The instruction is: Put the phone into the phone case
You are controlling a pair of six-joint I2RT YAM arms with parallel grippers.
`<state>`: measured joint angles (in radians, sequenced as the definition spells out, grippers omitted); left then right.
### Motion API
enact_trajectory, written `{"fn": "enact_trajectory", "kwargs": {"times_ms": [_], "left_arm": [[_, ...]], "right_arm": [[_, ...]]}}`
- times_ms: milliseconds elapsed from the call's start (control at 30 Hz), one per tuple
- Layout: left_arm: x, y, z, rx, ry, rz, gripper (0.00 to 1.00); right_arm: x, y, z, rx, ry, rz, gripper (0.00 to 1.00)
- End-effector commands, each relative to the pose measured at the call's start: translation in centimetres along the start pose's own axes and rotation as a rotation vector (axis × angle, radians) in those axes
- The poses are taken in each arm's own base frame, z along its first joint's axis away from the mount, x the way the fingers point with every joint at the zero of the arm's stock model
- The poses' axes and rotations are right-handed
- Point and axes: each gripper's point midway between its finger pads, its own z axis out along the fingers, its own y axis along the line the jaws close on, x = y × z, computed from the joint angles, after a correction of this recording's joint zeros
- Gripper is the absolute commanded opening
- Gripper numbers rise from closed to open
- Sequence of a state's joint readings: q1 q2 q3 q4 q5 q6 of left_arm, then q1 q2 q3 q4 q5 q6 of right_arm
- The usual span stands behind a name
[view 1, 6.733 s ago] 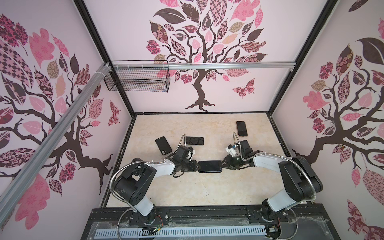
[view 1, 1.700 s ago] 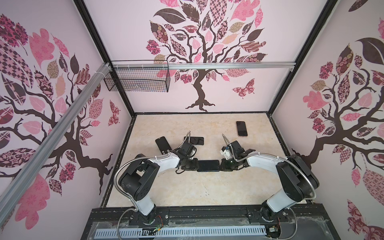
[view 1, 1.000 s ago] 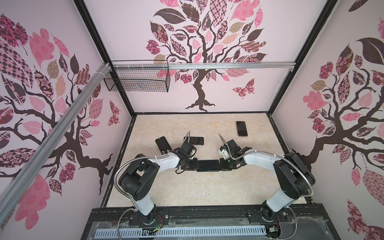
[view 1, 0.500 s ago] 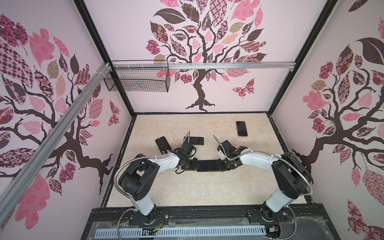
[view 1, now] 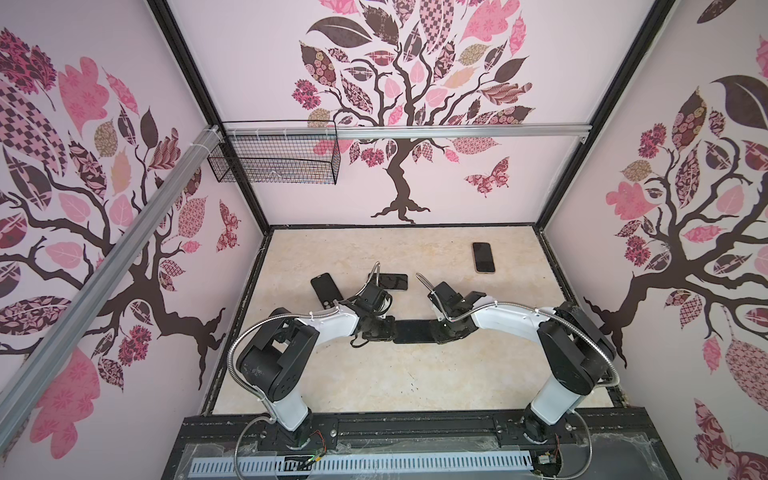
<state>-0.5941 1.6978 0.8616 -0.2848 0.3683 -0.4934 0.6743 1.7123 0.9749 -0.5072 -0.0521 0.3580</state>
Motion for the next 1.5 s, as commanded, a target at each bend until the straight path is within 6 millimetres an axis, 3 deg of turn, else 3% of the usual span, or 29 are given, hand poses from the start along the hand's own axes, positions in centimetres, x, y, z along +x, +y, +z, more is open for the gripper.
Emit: {"fn": "enact_trajectory", "kwargs": {"times_ms": [0, 233, 467, 700, 933, 1167, 1467], "left_arm": [[0.8, 0.1, 0.5, 0.009, 0.004, 0.024, 0.19], [0.5, 0.0, -0.2, 0.003, -0.017, 0.033, 0.21], [-0.4, -0.7, -1.3, 0.024, -0.052, 0.040, 0.34], [-1.8, -1.2, -2.5, 0.046, -0.114, 0.035, 0.41], [-3.1, 0.0, -3.0, 0.043, -0.149, -0.010, 0.39], [-3.0, 0.2, -2.3, 0.055, -0.117, -0.008, 0.33], [-2.4, 0.7, -1.0, 0.050, -0.073, -0.025, 0.29]], "right_arm": [[4.1, -2.8, 3.8, 0.112, 0.121, -0.017, 0.18], [1.9, -1.3, 1.2, 0.027, 0.029, -0.010, 0.23], [-0.7, -0.5, -2.6, -0.147, -0.087, 0.037, 0.27], [-2.7, -0.9, -5.8, -0.243, -0.201, 0.058, 0.29], [-3.8, -0.9, -4.6, -0.283, -0.198, 0.066, 0.28], [-4.4, -1.3, -3.0, -0.258, -0.175, 0.066, 0.22], [-5.0, -1.3, -2.1, -0.248, -0.167, 0.050, 0.21]]}}
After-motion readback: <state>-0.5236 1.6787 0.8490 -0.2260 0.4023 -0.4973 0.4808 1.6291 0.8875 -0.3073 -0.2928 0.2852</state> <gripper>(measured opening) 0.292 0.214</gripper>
